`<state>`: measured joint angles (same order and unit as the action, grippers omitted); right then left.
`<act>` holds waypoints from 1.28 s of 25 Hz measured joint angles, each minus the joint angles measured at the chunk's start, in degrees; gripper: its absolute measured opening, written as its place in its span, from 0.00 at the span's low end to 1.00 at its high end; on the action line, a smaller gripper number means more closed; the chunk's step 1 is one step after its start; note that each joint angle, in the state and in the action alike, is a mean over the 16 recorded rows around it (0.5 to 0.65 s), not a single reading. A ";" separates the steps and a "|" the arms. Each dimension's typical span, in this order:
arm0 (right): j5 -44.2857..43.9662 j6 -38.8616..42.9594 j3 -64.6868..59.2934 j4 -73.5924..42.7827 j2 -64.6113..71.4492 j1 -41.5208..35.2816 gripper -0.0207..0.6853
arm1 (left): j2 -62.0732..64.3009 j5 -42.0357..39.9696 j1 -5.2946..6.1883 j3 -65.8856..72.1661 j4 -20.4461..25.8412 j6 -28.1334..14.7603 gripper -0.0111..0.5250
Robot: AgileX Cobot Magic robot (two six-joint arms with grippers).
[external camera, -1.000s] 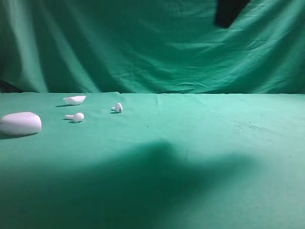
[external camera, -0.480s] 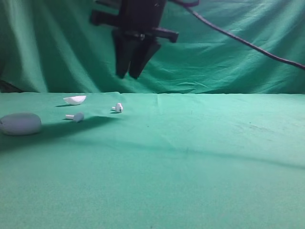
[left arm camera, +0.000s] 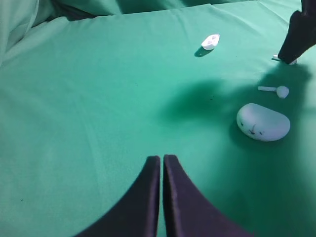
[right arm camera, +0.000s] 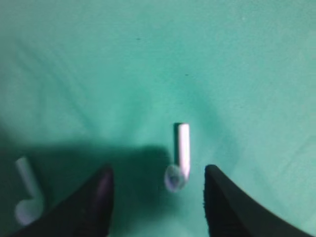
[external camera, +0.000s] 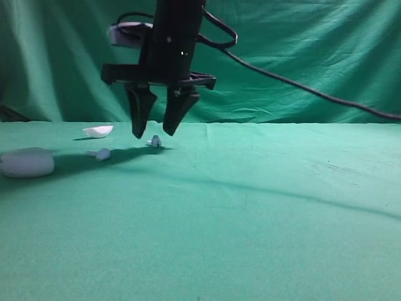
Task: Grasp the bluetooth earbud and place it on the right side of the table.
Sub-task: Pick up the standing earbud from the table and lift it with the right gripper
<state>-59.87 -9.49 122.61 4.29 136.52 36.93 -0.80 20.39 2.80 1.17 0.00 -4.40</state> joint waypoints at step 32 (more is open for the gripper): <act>-4.81 2.63 2.60 -3.87 -4.90 -1.09 0.16 | 0.00 0.00 0.00 0.00 0.00 0.00 0.02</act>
<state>-64.68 -6.86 125.22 0.42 131.62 35.84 -0.80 20.39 2.80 1.17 0.00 -4.40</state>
